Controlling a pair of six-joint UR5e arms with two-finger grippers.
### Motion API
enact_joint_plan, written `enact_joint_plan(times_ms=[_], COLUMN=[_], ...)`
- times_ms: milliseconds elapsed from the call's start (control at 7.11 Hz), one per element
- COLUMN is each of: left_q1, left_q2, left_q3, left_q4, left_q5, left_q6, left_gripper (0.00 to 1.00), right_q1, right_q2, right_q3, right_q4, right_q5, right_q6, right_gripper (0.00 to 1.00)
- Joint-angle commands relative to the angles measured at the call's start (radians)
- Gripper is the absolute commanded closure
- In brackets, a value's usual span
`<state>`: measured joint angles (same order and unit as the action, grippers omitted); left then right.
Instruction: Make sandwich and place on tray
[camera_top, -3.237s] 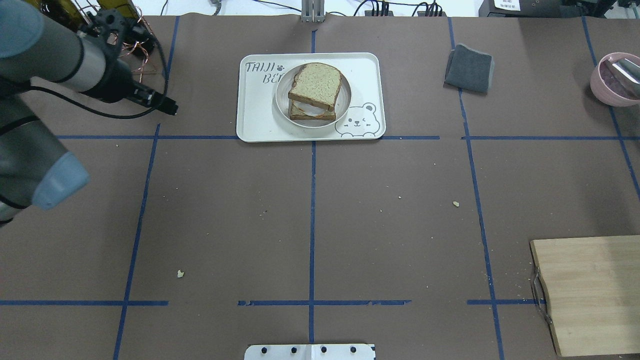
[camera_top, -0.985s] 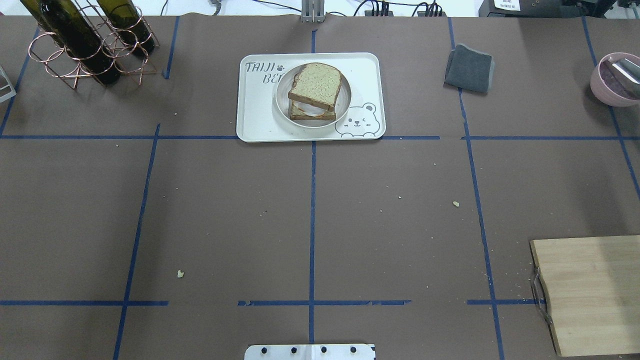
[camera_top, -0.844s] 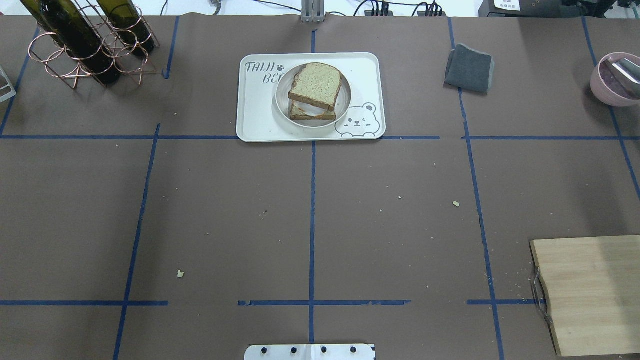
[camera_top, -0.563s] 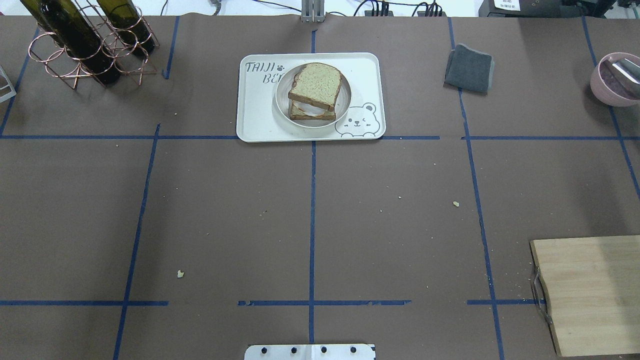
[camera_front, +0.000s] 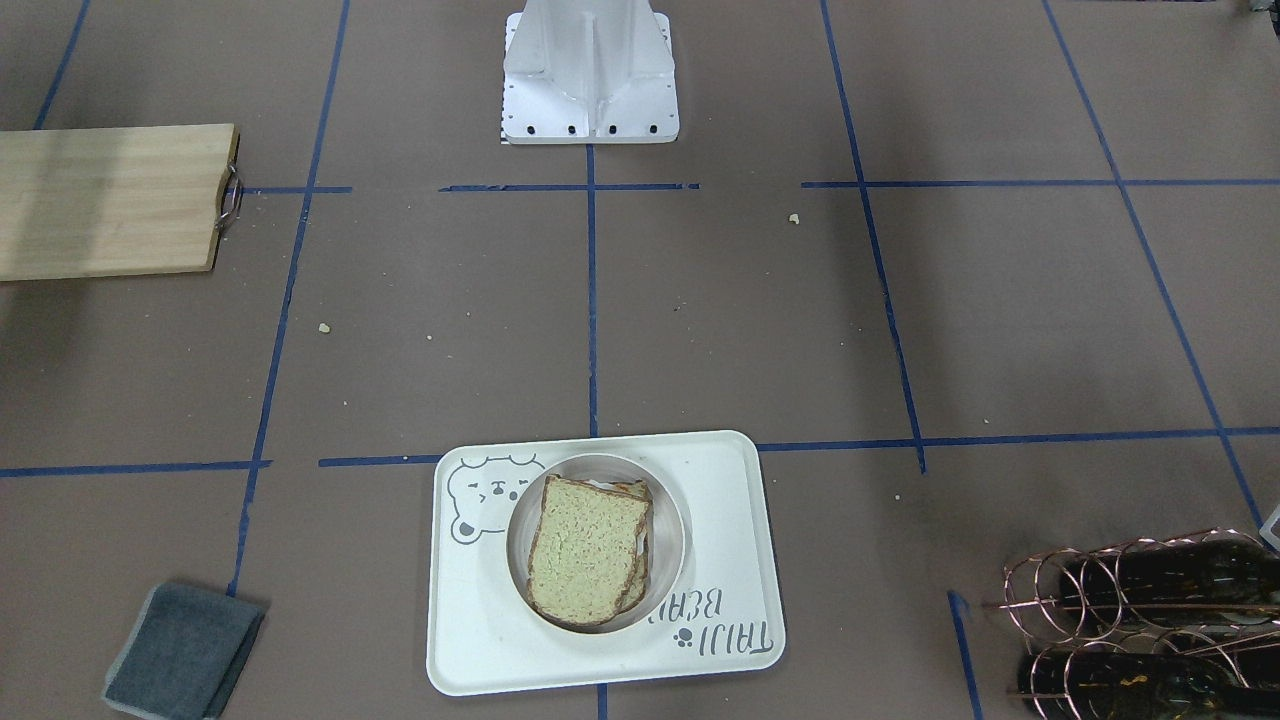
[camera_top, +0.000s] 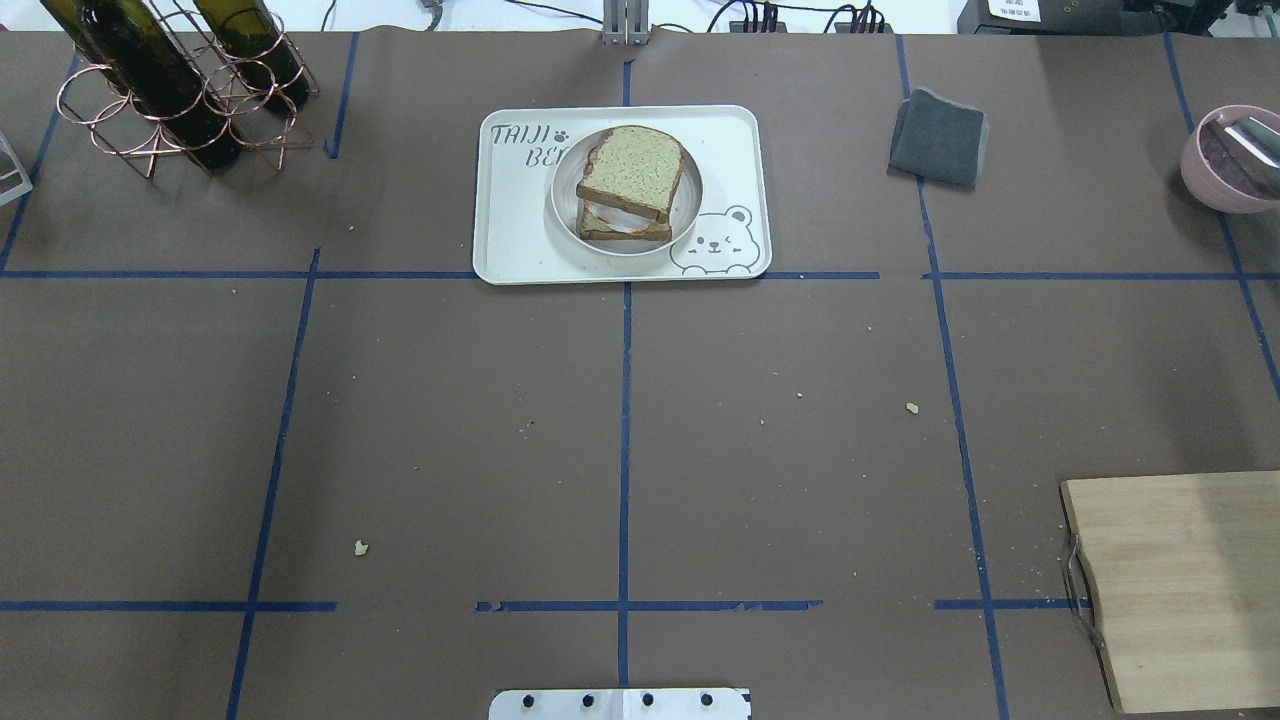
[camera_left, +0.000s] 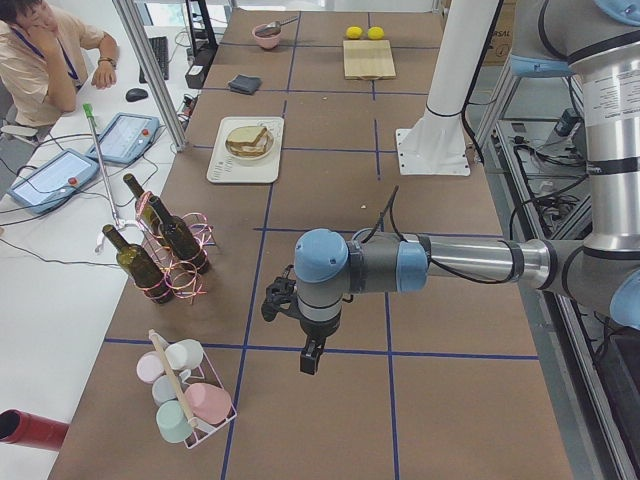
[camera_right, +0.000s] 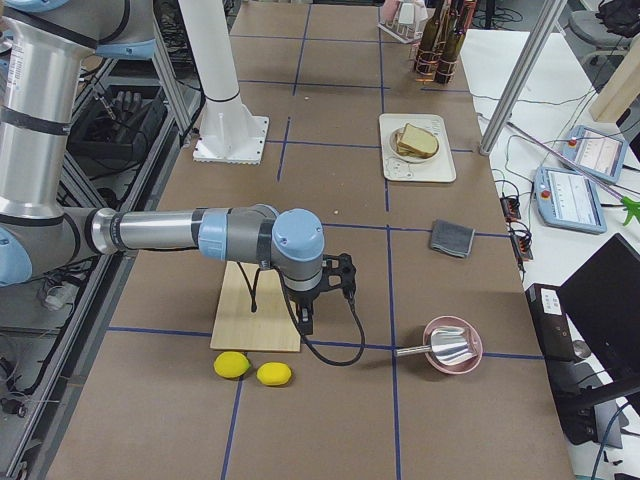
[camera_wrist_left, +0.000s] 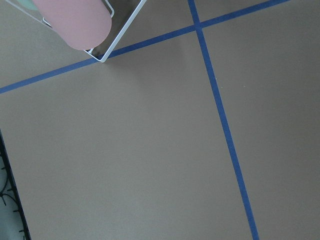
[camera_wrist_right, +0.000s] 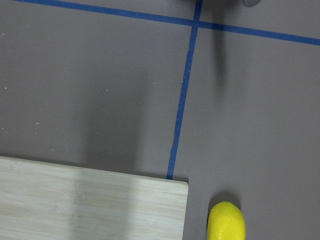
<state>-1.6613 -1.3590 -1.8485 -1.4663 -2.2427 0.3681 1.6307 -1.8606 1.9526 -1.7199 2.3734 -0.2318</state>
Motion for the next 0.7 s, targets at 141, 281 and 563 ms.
enact_joint_plan(times_ms=[141,281,563], left_q1=[0.002,0.002,0.003], left_q2=[0.0,0.0,0.0], left_q3=[0.0,0.0,0.0], left_q4=[-0.002,-0.002,-0.023], left_q5=[-0.002,-0.002,-0.002], left_q6=[0.0,0.0,0.0], left_gripper=[0.0,0.0,0.0], right_q1=[0.0,0.0,0.0], right_q2=[0.0,0.0,0.0], right_q3=[-0.001,0.0,0.0], right_q4=[0.0,0.0,-0.001], right_q5=[0.001,0.001,0.003], right_q6=[0.002,0.002,0.002], right_gripper=[0.0,0.0,0.0])
